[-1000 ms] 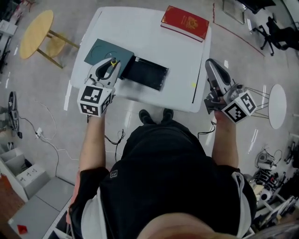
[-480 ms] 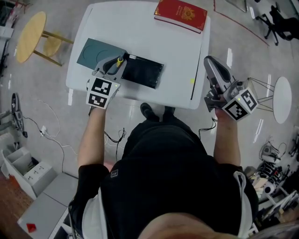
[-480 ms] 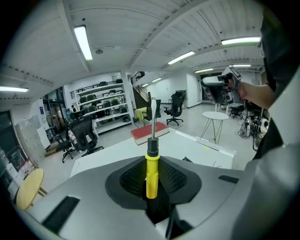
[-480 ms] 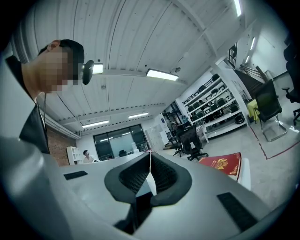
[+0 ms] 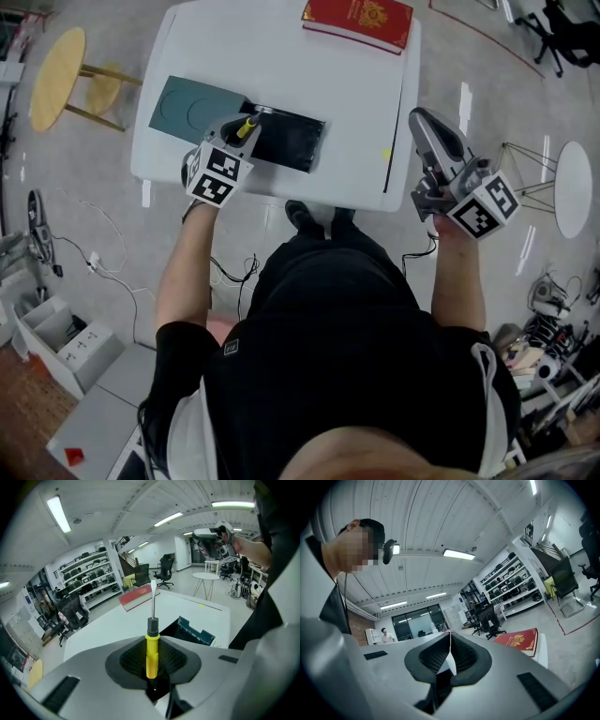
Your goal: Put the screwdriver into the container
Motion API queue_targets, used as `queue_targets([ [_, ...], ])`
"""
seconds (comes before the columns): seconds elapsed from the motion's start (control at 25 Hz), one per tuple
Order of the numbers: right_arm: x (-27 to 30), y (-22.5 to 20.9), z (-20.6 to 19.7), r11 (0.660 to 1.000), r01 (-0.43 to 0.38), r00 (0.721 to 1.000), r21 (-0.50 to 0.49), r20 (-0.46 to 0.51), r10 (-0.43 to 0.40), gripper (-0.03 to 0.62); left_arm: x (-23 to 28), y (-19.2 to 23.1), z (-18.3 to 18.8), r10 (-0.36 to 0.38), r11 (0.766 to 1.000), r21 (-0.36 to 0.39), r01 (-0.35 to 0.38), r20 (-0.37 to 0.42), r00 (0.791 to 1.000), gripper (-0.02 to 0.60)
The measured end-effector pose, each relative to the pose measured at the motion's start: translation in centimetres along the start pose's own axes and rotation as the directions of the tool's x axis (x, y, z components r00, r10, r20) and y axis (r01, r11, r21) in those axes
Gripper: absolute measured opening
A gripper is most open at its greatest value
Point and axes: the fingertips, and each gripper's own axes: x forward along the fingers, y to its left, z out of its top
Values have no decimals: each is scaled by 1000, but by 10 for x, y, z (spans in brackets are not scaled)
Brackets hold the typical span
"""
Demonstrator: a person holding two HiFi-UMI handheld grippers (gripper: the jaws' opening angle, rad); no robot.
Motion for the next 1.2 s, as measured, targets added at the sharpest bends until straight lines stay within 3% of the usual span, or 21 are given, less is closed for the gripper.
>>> queue_targets([
  [0.32, -13, -6, -3, 1000, 20, 1000, 9, -5, -20, 31, 33, -20, -21, -52, 989, 127, 69, -135, 989, 83],
  [0.56, -20, -10, -1, 1000, 26, 1000, 13, 1, -26, 31, 52, -41, -39, -118, 961, 212, 176, -262, 958, 83],
  [0.72, -23, -14, -2, 999, 33, 999, 16, 5, -33, 31, 64, -50, -50, -159, 944, 227, 238, -318, 935, 84],
  [1.0, -29, -18, -4, 999, 46, 999, 20, 11, -46, 31, 77, -53, -59, -153, 911, 302, 280, -383, 911, 84],
  [1.2, -31, -20, -4, 998, 51, 999, 25, 10, -51, 31, 87, -54, -68, -158, 883, 337, 327, -442, 883, 87],
])
